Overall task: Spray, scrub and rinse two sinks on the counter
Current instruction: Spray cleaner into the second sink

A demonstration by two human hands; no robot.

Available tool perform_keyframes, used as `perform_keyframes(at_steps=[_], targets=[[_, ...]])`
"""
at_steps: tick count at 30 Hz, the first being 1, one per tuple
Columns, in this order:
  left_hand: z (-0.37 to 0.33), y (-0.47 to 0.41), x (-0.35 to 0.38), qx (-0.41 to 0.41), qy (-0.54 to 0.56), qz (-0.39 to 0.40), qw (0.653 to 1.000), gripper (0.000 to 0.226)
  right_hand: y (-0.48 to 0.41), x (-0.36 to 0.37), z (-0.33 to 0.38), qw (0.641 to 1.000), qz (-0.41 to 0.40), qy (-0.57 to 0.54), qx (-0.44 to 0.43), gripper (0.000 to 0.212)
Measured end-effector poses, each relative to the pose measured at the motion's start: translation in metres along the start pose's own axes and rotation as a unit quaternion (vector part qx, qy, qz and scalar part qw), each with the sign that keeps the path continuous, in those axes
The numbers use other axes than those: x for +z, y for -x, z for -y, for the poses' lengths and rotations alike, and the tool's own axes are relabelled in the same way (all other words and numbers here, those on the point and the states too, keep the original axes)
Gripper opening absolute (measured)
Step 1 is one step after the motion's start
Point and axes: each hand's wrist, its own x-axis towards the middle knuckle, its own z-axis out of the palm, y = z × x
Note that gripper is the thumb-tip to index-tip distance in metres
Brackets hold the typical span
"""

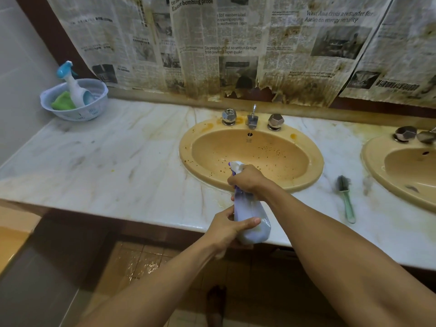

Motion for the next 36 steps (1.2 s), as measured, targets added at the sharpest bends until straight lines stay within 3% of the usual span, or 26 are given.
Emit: perform_keyframes(at_steps=[5,10,14,22,25,28,32,36], targets=[[-0.017,-0.031,0.018,-0.019,-0.014,0.024,0.999,0.056,-0.023,-0.033,-0.007,0.998,-0.065,0.016,0.004,0.017],[-0.03,-0.072,0.039,-0.051,-0.062,0.084,0.993,0.071,-0.044,-0.077,-0.025,0.99,-0.13,0.003,0.057,0.016],[-0.043,-0.098,0.052,-0.071,-0.075,0.13,0.986,0.06,-0.058,-0.105,-0.037,0.981,-0.168,-0.032,0.087,0.026],[-0.065,-0.13,0.058,-0.079,-0.116,0.157,0.977,0.056,-0.067,-0.128,-0.033,0.972,-0.19,-0.101,0.092,0.018],[-0.072,-0.133,0.061,-0.083,-0.135,0.165,0.973,0.05,-0.066,-0.133,-0.034,0.97,-0.206,-0.1,0.085,0.028],[-0.079,-0.133,0.065,-0.084,-0.145,0.173,0.971,0.049,-0.066,-0.14,-0.036,0.969,-0.209,-0.107,0.079,0.023],[-0.079,-0.131,0.069,-0.079,-0.152,0.163,0.972,0.053,-0.063,-0.143,-0.035,0.97,-0.178,-0.144,0.081,0.031],[-0.07,-0.125,0.073,-0.073,-0.14,0.15,0.976,0.051,-0.058,-0.142,-0.036,0.972,-0.179,-0.119,0.096,0.019]])
